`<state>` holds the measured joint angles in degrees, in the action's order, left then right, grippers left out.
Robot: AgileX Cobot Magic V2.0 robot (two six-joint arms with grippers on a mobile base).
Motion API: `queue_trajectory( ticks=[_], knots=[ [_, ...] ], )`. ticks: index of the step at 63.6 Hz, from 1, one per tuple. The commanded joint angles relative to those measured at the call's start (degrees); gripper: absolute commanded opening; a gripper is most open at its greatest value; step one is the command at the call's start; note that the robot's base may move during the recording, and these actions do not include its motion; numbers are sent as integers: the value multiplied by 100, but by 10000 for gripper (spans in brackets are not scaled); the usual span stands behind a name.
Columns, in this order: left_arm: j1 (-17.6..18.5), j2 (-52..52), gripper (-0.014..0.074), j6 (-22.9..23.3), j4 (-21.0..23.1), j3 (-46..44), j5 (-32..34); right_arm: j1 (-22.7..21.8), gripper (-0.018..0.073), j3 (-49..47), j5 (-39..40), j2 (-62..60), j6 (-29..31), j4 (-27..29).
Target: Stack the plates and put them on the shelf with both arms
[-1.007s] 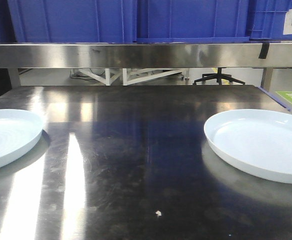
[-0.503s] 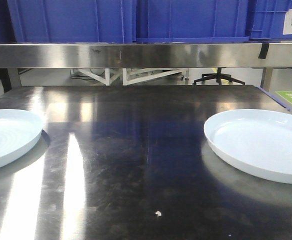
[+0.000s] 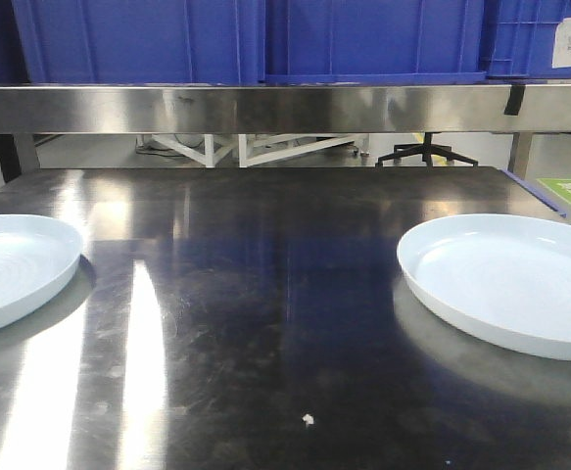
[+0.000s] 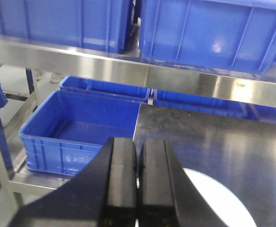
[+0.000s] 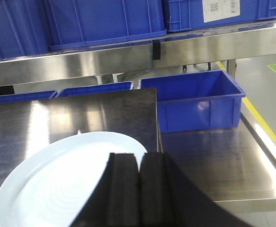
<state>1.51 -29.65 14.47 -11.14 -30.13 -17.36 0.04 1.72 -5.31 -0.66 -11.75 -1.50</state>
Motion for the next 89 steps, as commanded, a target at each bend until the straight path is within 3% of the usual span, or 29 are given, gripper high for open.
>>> queue_trajectory(
  ticks=[1,10,28,36,84,89],
  knots=[
    [209,-768,97,39,-334,-840,123,-13,51,-5,499,-104,18,1],
    [316,-1678,97,39,-374,-1583,-327,-13,51,-5,499,-104,18,1],
    [316,-1945,97,39,94,-1658,-1264,-13,51,-5,499,-104,18,1],
    [316,-2012,97,39,279,-1658,-1281,-13,51,-5,499,-104,18,1],
    [316,-2038,97,39,288,-1671,-1264,-13,51,-5,499,-104,18,1],
    [316,-2038,97,39,288,-1671,-1264,-29,51,-5,791,-104,23,1]
  ],
)
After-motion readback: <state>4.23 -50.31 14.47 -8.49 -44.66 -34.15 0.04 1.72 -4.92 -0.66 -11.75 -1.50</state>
